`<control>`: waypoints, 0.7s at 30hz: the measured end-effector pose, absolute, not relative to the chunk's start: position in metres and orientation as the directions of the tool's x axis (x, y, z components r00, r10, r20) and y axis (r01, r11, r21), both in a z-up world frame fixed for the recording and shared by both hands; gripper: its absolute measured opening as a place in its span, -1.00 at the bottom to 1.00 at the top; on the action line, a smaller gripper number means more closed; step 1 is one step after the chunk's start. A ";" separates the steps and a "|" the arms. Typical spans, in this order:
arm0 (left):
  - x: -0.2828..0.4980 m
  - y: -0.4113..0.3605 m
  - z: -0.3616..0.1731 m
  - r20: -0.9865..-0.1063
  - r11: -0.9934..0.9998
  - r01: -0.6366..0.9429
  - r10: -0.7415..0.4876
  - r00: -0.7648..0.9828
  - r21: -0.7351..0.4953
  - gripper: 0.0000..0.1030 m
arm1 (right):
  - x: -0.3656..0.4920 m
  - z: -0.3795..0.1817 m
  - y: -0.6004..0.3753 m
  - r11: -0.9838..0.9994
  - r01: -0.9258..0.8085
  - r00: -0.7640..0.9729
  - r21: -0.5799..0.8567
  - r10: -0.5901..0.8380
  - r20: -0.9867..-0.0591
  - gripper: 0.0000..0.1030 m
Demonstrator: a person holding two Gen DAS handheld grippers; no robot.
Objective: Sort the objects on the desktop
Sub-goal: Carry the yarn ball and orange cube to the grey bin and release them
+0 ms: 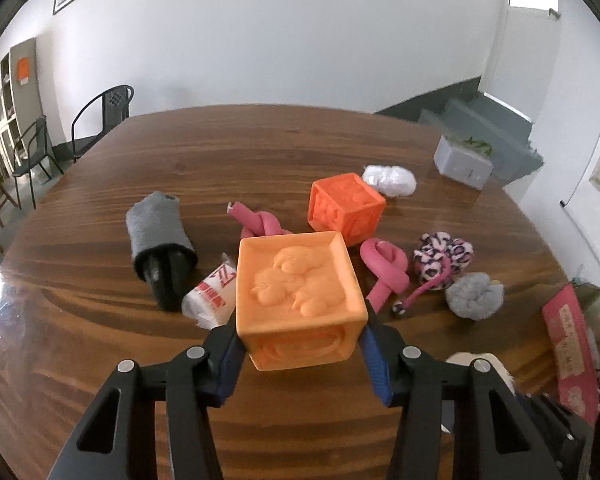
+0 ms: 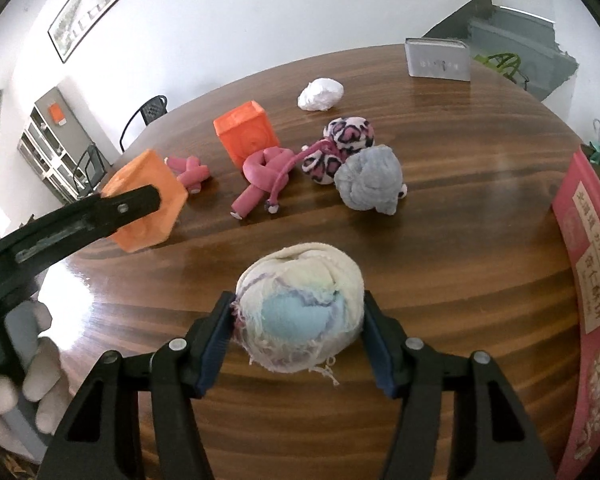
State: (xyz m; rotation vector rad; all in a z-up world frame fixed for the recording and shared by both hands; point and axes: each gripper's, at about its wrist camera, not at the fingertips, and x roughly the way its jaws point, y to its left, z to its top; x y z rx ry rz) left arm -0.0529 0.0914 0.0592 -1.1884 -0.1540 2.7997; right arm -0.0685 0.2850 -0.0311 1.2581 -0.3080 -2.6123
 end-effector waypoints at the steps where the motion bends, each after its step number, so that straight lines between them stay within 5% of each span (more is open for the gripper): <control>1: -0.049 0.090 0.062 -0.704 -0.989 -0.050 0.132 -0.698 -0.137 0.04 | -0.068 -0.030 0.286 -0.950 0.113 -0.611 0.290 -0.297 -0.734 0.22; 11: -0.014 0.091 0.088 -0.640 -0.976 -0.114 0.210 -0.739 -0.188 0.04 | -0.052 -0.010 0.299 -0.947 0.099 -0.704 0.305 -0.283 -0.651 0.22; 21: -0.005 0.098 0.085 -0.641 -0.966 -0.162 0.255 -0.724 -0.201 0.04 | 0.024 0.033 0.374 -0.963 -0.097 -0.833 0.252 -0.060 -0.550 0.22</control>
